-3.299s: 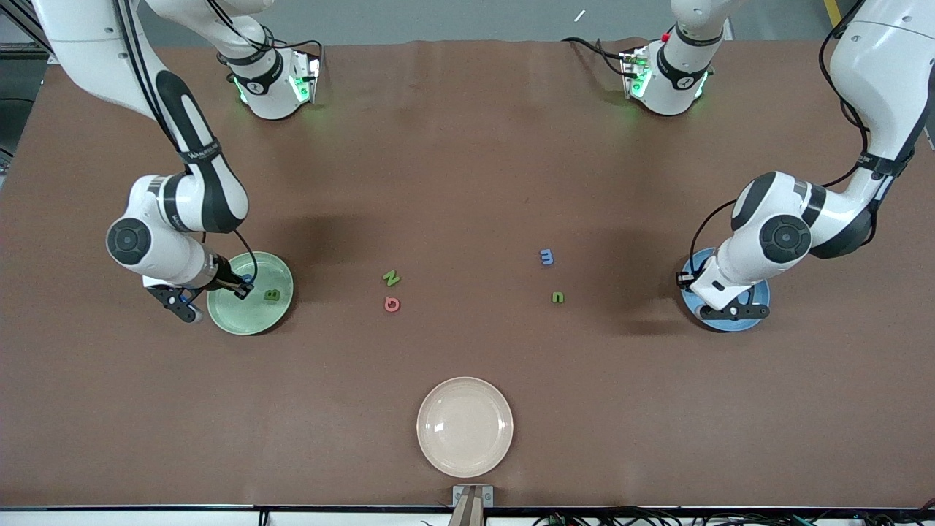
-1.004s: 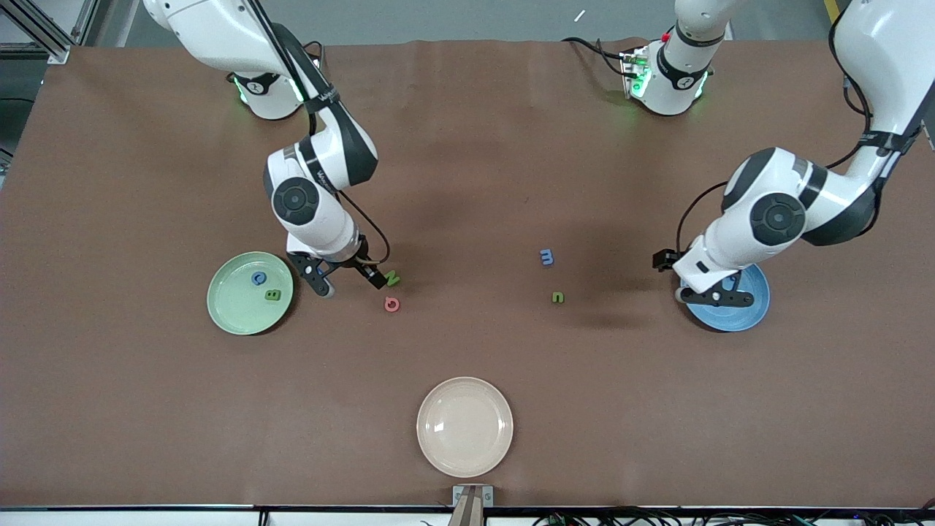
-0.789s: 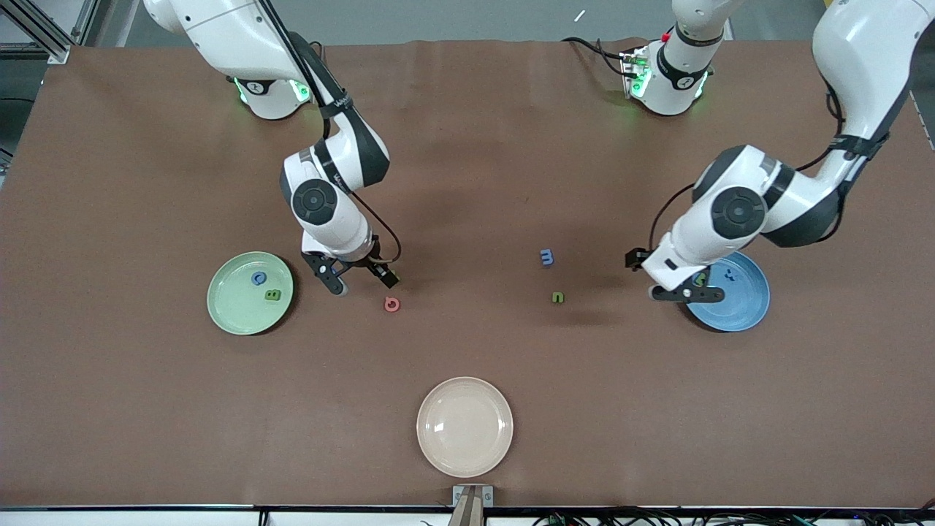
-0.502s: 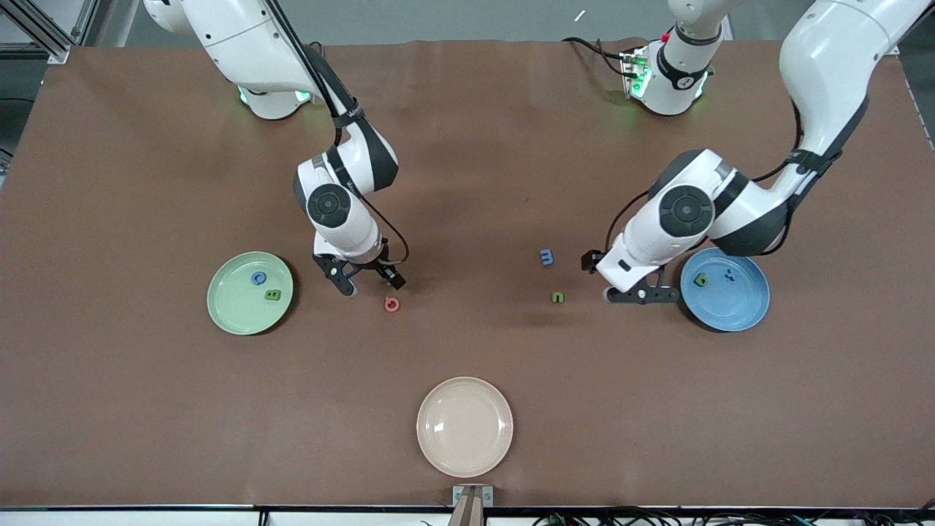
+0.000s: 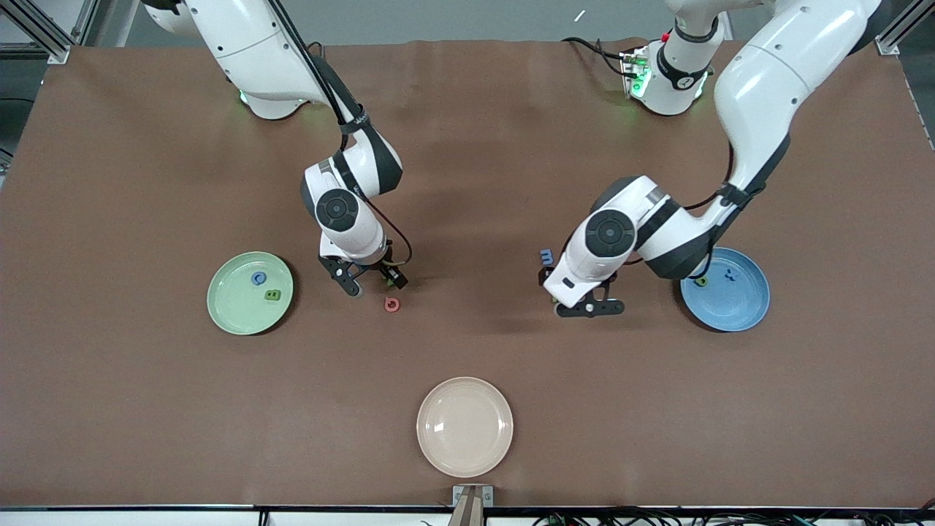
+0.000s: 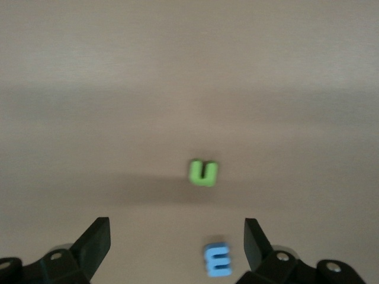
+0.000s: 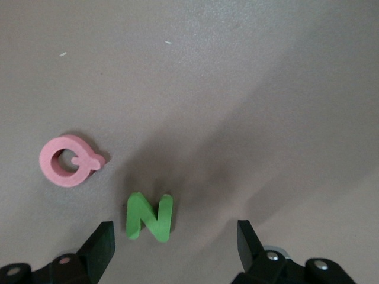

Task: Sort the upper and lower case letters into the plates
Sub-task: 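Grasp the u with the left gripper while the right gripper grasps the N, then release the u with the left gripper while the right gripper drops the N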

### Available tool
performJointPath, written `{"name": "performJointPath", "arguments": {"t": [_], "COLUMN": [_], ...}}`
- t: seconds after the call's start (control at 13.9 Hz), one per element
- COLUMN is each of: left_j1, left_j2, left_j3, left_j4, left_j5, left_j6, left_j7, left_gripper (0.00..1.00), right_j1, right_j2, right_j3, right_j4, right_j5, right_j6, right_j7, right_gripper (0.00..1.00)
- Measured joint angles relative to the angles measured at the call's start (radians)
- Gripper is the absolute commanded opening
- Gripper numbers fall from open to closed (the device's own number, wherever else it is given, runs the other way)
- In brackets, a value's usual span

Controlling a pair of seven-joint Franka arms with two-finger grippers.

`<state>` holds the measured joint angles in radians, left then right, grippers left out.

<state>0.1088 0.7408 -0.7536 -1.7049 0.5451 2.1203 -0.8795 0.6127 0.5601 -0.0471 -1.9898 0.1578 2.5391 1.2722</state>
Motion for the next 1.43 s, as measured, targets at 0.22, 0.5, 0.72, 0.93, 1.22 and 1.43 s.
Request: {"name": "performJointPath", "arguments": {"t": [0.22,0.5,0.72,0.93,1.22,1.43], "left_j1": [-0.057,-0.070,-0.070,-0.070,-0.070,-0.070], "left_j2": [0.035,0.062,0.074,0.077,0.084,0.090], "left_j3": [0.042,0.078,0.088,0.096,0.102,0.102], "left_j4": [0.015,0.019,0.019,0.019,0.019,0.019], "left_j5": [0.000,0.000,0.000,0.000,0.000,0.000], "left_j6": [0.061,0.118,0.128,0.128,0.132,0.134], "left_j7": [-0.023,-0.026,-0.041,-0.044,-0.044,-0.044], "left_gripper": [0.98,0.89,0.74,0.69,0.64,0.57], "right_j1": [0.000,0.000,0.000,-0.005,-0.074,-0.178], "right_j2": [0.012,0.011,0.004,0.003,-0.072,-0.175], "right_j3": [-0.002,-0.005,-0.012,-0.027,-0.047,-0.051], "right_j4": [0.002,0.009,0.010,0.012,0.015,0.010], "right_j5": [0.000,0.000,0.000,0.000,0.000,0.000], "right_j6": [0.016,0.016,0.007,0.008,-0.114,-0.248], "right_j7": [0.000,0.000,0.002,0.001,-0.097,-0.247], "right_gripper": [0.68,0.16,0.00,0.00,0.00,0.00]}}
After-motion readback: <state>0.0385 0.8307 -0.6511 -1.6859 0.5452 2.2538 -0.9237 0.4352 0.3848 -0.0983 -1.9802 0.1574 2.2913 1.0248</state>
